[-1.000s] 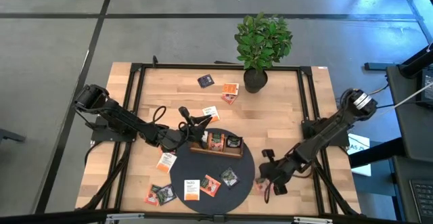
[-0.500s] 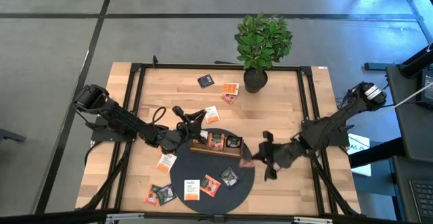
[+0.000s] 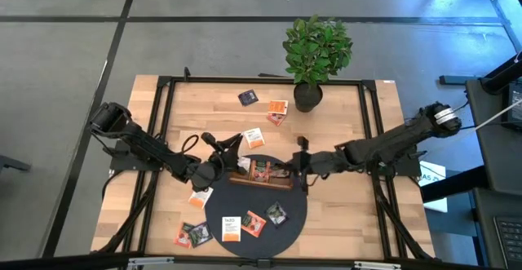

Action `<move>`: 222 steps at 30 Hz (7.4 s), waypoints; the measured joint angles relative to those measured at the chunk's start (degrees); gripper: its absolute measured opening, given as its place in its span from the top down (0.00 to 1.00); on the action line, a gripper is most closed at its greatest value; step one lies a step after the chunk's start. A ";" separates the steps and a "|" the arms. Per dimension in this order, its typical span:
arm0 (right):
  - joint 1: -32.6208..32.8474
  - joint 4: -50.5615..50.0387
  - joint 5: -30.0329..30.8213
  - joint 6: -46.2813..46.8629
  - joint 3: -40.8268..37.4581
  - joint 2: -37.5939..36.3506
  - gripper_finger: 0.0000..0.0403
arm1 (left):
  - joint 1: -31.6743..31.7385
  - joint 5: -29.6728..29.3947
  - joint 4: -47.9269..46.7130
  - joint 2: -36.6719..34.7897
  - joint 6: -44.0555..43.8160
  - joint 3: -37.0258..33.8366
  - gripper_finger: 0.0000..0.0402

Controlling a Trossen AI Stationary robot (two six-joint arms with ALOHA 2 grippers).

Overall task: Pick & Place Tea
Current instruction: Put the orange black tea bag into the middle section of the wooden organizer, then put the white orange tea bag into the left section of the wooden organizer

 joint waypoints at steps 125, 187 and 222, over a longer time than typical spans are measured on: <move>-42.72 -13.00 -7.97 -43.80 7.48 16.82 0.71 | 7.71 12.63 -18.95 0.00 -19.06 -0.04 0.92; -36.65 -19.84 -14.64 -33.67 7.81 27.11 0.95 | 9.43 19.61 -22.69 -0.02 -22.49 0.02 0.92; -42.61 -22.43 -21.06 -28.94 7.44 22.30 0.97 | 9.43 19.69 -22.67 -0.02 -22.49 0.00 0.92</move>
